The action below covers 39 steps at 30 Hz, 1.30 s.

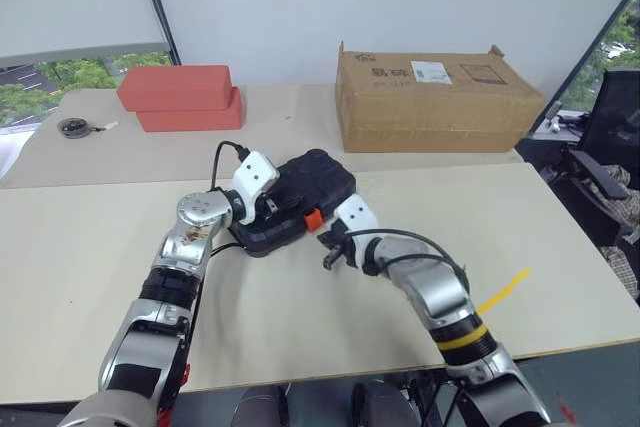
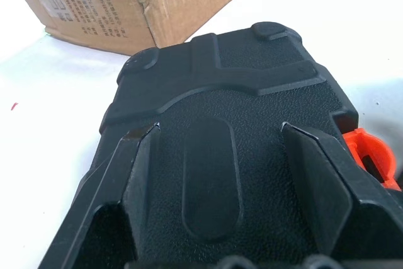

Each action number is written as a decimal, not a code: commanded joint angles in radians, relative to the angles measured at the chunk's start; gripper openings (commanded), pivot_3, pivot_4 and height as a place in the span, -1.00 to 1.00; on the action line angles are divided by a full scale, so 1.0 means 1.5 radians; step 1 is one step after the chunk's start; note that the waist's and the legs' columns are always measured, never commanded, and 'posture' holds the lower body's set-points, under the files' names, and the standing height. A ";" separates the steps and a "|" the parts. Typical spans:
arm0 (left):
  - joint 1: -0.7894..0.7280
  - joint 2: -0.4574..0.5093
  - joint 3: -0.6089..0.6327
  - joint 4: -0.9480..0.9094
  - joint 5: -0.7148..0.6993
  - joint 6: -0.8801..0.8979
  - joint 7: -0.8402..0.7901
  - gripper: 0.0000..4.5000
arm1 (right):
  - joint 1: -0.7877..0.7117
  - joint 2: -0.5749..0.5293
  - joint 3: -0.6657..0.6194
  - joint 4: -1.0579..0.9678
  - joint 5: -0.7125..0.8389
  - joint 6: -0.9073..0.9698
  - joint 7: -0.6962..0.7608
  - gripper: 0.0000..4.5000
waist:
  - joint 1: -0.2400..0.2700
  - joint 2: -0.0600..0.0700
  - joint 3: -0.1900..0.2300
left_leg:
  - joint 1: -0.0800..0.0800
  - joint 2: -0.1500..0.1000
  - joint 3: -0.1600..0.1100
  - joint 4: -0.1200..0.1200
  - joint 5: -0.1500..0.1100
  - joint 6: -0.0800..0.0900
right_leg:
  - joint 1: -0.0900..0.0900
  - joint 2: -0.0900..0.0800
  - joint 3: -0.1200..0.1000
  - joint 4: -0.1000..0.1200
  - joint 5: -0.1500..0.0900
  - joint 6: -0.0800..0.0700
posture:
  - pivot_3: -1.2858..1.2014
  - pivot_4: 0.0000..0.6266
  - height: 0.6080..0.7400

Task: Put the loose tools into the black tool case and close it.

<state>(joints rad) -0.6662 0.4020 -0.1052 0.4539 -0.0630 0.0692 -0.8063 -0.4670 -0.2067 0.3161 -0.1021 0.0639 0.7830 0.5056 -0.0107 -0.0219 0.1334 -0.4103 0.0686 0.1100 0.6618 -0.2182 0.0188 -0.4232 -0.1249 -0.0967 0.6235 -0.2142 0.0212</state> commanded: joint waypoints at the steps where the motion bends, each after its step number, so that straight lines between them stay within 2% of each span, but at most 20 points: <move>1: 0.037 -0.001 -0.030 0.050 0.026 0.040 -0.005 0.47 | -0.017 0.005 -0.015 -0.056 0.016 0.016 -0.002 -0.97 | 0.000 0.000 0.000 | 0.000 0.000 0.000 0.000 0.000 0.000 | 0.000 0.000 0.000 0.000 0.000 0.000 | 0.03 -0.52 0.60; 18: 0.032 0.001 -0.032 0.054 0.028 0.039 -0.011 0.47 | -0.111 0.071 -0.025 0.111 -0.007 -0.092 -0.033 -0.97 | -0.001 0.000 0.000 | 0.001 0.000 0.000 0.000 0.000 0.000 | -0.001 0.000 -0.001 0.000 0.000 0.000 | 0.03 -0.52 0.60; 21: 0.035 0.002 -0.022 0.050 0.020 0.048 -0.007 0.47 | -0.090 0.057 -0.021 0.094 -0.003 -0.086 -0.019 -0.97 | -0.001 0.000 0.000 | 0.000 0.000 0.000 0.000 0.000 0.000 | 0.000 0.000 -0.001 0.000 0.000 0.000 | 0.03 -0.52 0.60; 26: 0.048 0.018 0.026 0.018 -0.018 0.037 0.000 0.47 | -0.025 -0.011 -0.018 0.061 -0.006 -0.133 0.027 -0.97 | -0.001 0.000 0.000 | 0.000 0.000 0.000 -0.001 0.000 0.000 | 0.000 0.000 -0.001 -0.001 0.000 0.000 | 0.03 -0.52 0.60; 27: 0.051 0.029 0.048 0.007 -0.031 0.039 0.005 0.47 | -0.008 -0.030 -0.032 0.059 -0.001 -0.157 0.039 -0.79 | -0.003 0.000 0.000 | 0.000 0.000 0.000 -0.001 0.000 0.000 | 0.000 0.000 -0.001 -0.001 0.000 0.000 | 0.03 -0.52 0.60; 29: 0.060 0.054 0.105 -0.027 -0.074 0.051 0.003 0.47 | 0.017 -0.067 -0.066 0.064 0.013 -0.210 0.063 -0.64 | -0.006 0.000 0.000 | -0.002 0.000 0.001 -0.002 0.000 0.000 | -0.001 0.000 -0.001 -0.002 0.000 0.000 | 0.03 -0.52 0.60; 33: 0.106 0.102 0.186 -0.107 -0.162 0.079 -0.034 0.47 | 0.040 -0.118 -0.124 0.086 0.046 -0.285 0.108 -0.03 | -0.020 0.001 0.003 | -0.003 0.000 0.001 -0.003 0.002 0.004 | -0.003 0.001 0.000 -0.003 0.000 0.000 | 0.03 -0.52 0.60; 35: 0.166 0.137 0.228 -0.173 -0.206 0.094 -0.066 0.47 | 0.056 -0.150 -0.160 0.105 0.074 -0.343 0.159 0.31 | -0.021 0.000 0.004 | -0.003 0.000 0.001 -0.005 0.002 0.004 | -0.004 0.001 0.000 -0.003 0.000 0.000 | 0.03 -0.52 0.60; 37: 0.231 0.160 0.261 -0.238 -0.241 0.119 -0.081 0.47 | 0.067 -0.176 -0.189 0.128 0.095 -0.385 0.199 0.56 | -0.019 -0.001 0.005 | -0.003 0.000 0.001 -0.008 0.002 0.004 | -0.004 0.001 -0.001 -0.007 0.000 0.000 | 0.03 -0.52 0.60; 39: 0.287 0.173 0.285 -0.286 -0.262 0.140 -0.079 0.47 | 0.070 -0.193 -0.209 0.154 0.107 -0.416 0.221 0.94 | -0.016 -0.001 0.006 | -0.004 0.000 0.002 -0.010 0.002 0.004 | -0.003 0.001 0.000 -0.008 0.001 -0.001 | 0.03 -0.52 0.60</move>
<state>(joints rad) -0.2664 0.6426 0.2748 0.1206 -0.4043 0.2541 -0.9201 -0.3566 -0.4819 0.0464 0.1165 0.1855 0.2294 0.7991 -0.0348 -0.0241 0.1428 -0.4158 0.0679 0.1131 0.6459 -0.2154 0.0242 -0.4282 -0.1244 -0.0970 0.6115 -0.2117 0.0175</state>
